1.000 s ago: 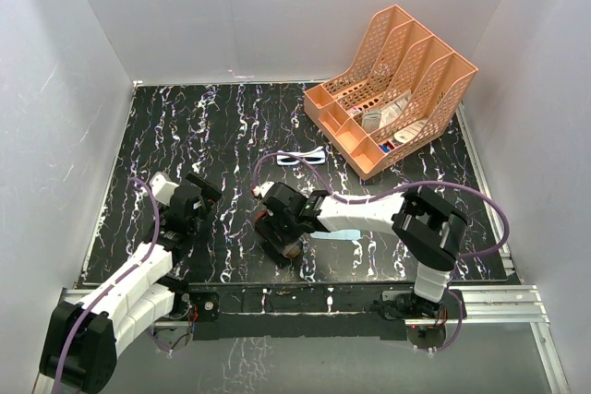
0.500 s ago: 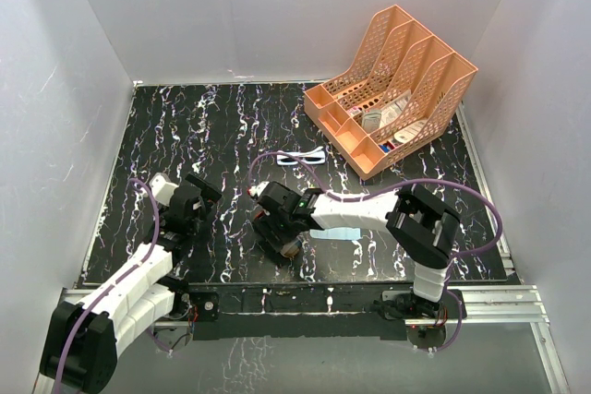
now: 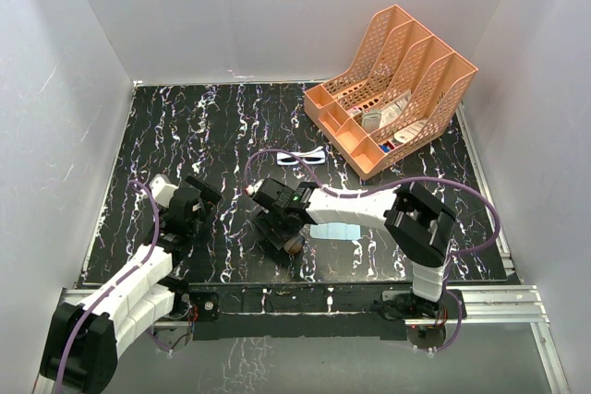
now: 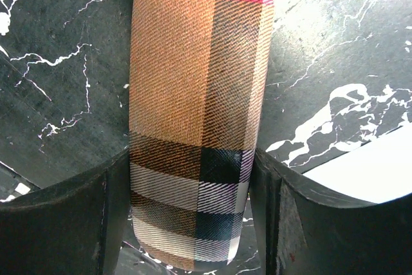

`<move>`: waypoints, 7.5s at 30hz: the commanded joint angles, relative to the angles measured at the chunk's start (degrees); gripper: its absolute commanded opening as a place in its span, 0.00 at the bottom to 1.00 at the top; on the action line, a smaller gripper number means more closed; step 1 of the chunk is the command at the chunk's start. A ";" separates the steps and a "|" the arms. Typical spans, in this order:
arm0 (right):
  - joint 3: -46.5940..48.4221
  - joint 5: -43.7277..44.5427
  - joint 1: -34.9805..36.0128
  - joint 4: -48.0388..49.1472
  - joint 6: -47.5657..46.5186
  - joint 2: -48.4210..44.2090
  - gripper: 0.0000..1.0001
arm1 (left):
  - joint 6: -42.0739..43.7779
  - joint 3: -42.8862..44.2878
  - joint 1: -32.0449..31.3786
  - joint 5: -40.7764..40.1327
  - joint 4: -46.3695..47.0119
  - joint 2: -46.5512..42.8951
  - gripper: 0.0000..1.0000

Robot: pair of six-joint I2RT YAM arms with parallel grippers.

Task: Organize the sunglasses
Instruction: Place the sunglasses case at the center of the board, then pick up the sunglasses case from the center of the board, then open the sunglasses case.

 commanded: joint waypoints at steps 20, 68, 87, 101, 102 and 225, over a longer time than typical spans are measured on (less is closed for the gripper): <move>0.57 -1.66 0.13 2.25 0.61 1.36 0.77 | 0.46 -0.98 0.92 0.99 0.87 -0.87 0.99; 10.40 -5.52 0.01 -7.34 -5.92 10.63 0.77 | 0.64 -2.26 2.05 2.31 2.05 -1.78 0.99; 10.37 -6.04 -0.21 -7.97 -5.09 11.45 0.58 | 0.46 -2.87 2.17 2.58 2.07 -1.93 0.98; 10.73 -5.78 -0.15 -8.42 -4.91 12.78 0.00 | 0.49 -3.05 2.29 2.62 2.32 -2.00 0.98; 10.79 -5.88 -0.14 -8.40 -4.89 12.82 0.00 | 0.51 -3.05 2.32 2.66 2.30 -2.00 0.98; -10.29 -64.92 -28.74 59.91 17.58 -19.29 0.00 | 3.09 14.99 -1.77 77.52 68.96 20.51 0.99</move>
